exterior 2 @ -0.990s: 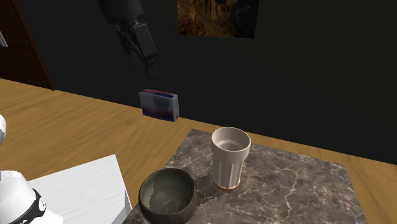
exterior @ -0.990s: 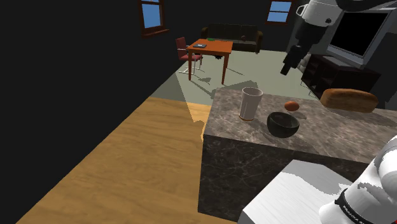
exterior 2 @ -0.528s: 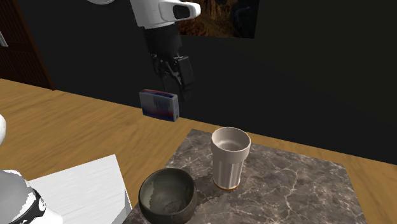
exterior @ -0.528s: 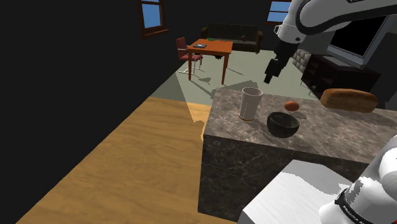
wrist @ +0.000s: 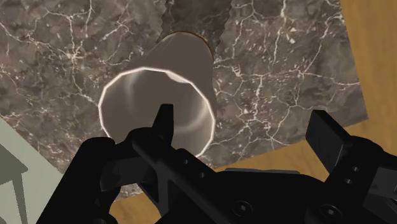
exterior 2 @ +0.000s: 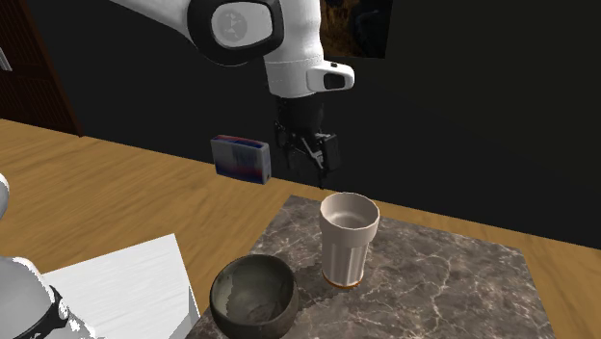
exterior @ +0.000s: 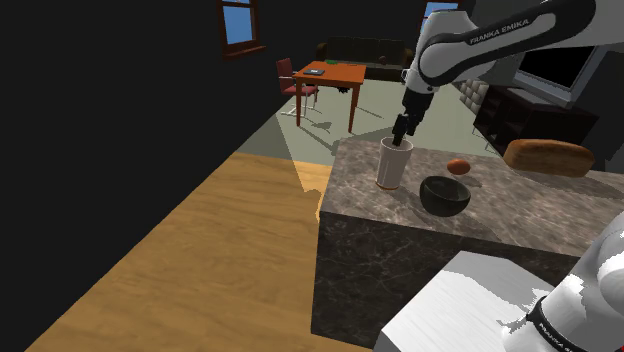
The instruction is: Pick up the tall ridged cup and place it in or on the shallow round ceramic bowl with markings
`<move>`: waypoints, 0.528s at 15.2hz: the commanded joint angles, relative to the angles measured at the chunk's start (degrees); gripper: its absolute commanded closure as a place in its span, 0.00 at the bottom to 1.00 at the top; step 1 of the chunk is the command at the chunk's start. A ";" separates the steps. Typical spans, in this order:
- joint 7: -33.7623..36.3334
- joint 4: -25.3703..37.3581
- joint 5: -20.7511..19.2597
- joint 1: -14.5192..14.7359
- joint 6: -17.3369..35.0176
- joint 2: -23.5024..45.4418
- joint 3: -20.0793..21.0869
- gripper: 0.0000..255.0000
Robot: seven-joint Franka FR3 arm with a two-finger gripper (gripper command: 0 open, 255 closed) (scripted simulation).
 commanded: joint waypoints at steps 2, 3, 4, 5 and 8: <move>-1.95 3.46 1.07 -0.13 2.33 6.80 -0.78 0.00; -2.54 4.65 1.47 -0.21 3.01 9.03 -0.93 0.00; -2.72 5.04 1.60 -0.26 3.22 9.75 -0.95 0.00; -2.78 4.69 1.68 -0.30 3.95 10.13 -0.96 0.00; -2.95 3.71 1.91 -0.37 6.13 11.36 -1.02 0.00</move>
